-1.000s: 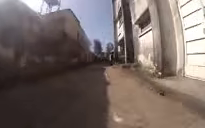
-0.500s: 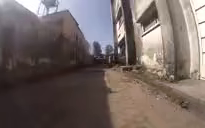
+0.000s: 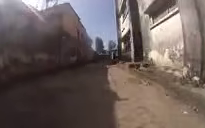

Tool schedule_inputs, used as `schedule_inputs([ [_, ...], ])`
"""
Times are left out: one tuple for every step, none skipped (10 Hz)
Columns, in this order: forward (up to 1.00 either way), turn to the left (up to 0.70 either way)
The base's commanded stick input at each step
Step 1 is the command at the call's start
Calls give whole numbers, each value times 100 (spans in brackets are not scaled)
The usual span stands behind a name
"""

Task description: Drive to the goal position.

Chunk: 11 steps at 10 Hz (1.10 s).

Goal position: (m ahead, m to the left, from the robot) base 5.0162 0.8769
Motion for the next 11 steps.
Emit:
schedule_inputs([
  [100,0],
  [100,0],
  [100,0],
  [100,0],
  [100,0],
  [100,0],
  [100,0],
  [100,0],
  [100,0],
  [100,0],
  [100,0],
])
